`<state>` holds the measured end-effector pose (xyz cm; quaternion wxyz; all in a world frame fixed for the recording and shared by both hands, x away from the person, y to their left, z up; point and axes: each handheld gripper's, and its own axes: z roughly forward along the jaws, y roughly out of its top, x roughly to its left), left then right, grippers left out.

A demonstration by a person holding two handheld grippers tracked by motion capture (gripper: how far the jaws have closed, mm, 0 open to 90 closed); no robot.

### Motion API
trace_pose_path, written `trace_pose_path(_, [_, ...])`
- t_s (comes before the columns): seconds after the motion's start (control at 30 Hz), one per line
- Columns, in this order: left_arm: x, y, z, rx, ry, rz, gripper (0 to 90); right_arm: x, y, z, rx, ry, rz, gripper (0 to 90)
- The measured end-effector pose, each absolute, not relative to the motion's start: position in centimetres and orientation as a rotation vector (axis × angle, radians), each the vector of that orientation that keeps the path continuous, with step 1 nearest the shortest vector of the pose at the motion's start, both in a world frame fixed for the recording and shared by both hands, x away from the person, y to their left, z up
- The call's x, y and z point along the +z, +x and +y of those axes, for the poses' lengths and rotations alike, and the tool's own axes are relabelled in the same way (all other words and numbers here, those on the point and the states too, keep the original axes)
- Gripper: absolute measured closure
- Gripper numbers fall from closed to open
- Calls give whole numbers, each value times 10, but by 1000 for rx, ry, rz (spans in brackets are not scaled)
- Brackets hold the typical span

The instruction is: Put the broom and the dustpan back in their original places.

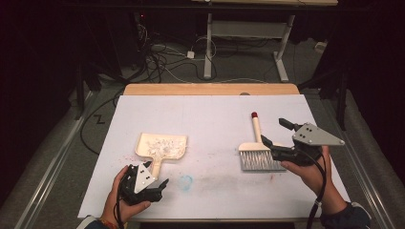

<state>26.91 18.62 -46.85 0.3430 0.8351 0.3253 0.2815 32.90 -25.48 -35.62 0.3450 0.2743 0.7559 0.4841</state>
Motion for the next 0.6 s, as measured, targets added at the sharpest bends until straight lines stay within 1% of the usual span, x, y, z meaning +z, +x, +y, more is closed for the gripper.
trace_pose_path(0.6, [-469, 269, 185, 732, 2182, 840, 192, -373, 313, -265, 1224, 666, 2017, 244])
